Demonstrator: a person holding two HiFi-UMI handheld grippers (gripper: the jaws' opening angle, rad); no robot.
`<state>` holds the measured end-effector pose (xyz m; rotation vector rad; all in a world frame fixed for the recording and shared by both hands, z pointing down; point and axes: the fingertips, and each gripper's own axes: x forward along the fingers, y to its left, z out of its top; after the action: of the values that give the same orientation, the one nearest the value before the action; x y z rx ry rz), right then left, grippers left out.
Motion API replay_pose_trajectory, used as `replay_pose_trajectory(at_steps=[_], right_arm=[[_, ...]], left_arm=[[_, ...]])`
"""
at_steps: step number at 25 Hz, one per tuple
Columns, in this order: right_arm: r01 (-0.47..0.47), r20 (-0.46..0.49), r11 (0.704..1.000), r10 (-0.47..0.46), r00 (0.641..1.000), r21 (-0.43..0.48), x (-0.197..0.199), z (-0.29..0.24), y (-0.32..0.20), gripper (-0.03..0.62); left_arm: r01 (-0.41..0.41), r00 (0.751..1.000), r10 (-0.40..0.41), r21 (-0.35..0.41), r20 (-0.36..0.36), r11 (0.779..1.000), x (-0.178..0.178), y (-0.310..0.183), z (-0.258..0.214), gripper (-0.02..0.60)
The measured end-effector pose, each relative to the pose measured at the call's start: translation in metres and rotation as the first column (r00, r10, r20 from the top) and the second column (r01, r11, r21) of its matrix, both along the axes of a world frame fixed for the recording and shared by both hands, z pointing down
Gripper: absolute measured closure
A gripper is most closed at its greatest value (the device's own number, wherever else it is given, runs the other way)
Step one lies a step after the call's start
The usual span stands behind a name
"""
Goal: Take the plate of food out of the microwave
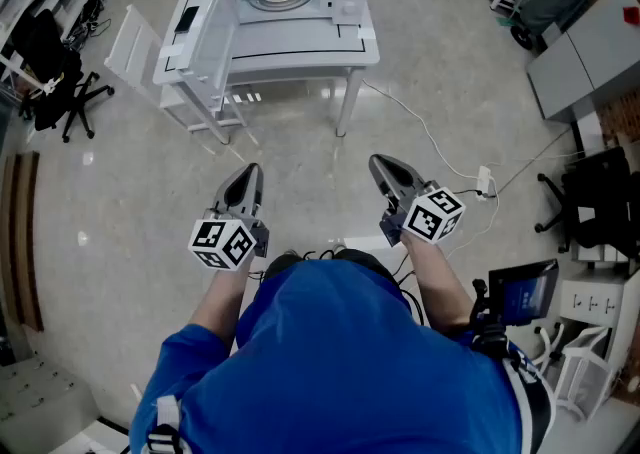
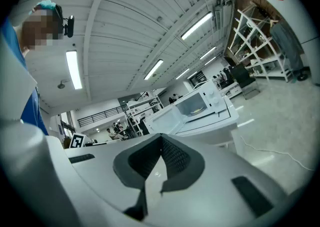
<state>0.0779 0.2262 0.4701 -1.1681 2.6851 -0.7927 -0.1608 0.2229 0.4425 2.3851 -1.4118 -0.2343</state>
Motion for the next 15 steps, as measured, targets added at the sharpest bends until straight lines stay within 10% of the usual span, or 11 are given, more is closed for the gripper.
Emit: replay_pose_trajectory(at_steps=[15], right_arm=[[0.086, 0.029, 0.996, -0.086, 0.996, -0.004, 0.030, 0.009, -0.013, 0.592]], left_arm=[[0.071, 0.997, -0.071, -0.007, 0.016, 0.997, 0.042, 0.000, 0.001, 0.572]])
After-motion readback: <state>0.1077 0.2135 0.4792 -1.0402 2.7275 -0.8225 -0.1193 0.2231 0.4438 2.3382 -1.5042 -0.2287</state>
